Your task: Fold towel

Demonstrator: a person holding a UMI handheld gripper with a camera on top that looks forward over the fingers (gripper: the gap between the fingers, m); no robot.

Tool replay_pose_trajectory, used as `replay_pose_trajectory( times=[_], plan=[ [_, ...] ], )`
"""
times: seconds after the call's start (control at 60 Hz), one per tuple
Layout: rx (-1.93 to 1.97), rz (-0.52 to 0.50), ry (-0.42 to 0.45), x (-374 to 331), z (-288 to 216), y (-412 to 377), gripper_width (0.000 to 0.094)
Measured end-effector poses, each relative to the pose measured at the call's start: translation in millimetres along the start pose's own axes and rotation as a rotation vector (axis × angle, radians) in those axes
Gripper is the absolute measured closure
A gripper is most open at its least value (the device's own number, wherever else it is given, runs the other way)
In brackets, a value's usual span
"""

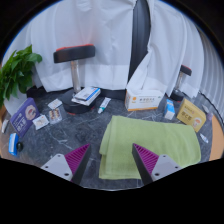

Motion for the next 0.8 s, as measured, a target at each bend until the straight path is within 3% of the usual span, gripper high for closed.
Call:
replay_pose_trajectory(
  times=[0.083,0.133,0.25,0.317,0.35,0.433,0.567,0.667,0.8],
  plan=[
    [-0.006,0.011,-0.012,33.1,-2.5,1.7,0.0097],
    [-0.013,0.026,-0.023,48.0,0.8,4.2,0.0163],
    [-0.063,0.036,0.023,59.5,-2.0,5.0,0.0447],
    [-0.099,0.054,0.034,58.3,-0.8,10.7,0.0732],
    [-0.099,0.062,0.041,58.2,-1.7,12.9,0.0809],
    [-0.087,0.049,0.039,58.6,-3.5,13.5,0.0882],
    [-0.020,0.004,0.015,45.7,-4.0,5.9,0.0894],
    [0.081,-0.143,0.015,2.9,-18.4,-20.0,0.0894],
    [0.206,-0.353,0.087,-68.3,-64.8,-47.7,0.0894]
  ],
)
Point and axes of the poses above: the point between the fingertips, and its own axes, seen from behind it with the camera up: y to the right, z down, x forward, the way the camera looks, the point moved 6 cm from there along -x, backward, against the way the camera looks, and after that the axes turned 1 degree about z, right-handed, at the moved point
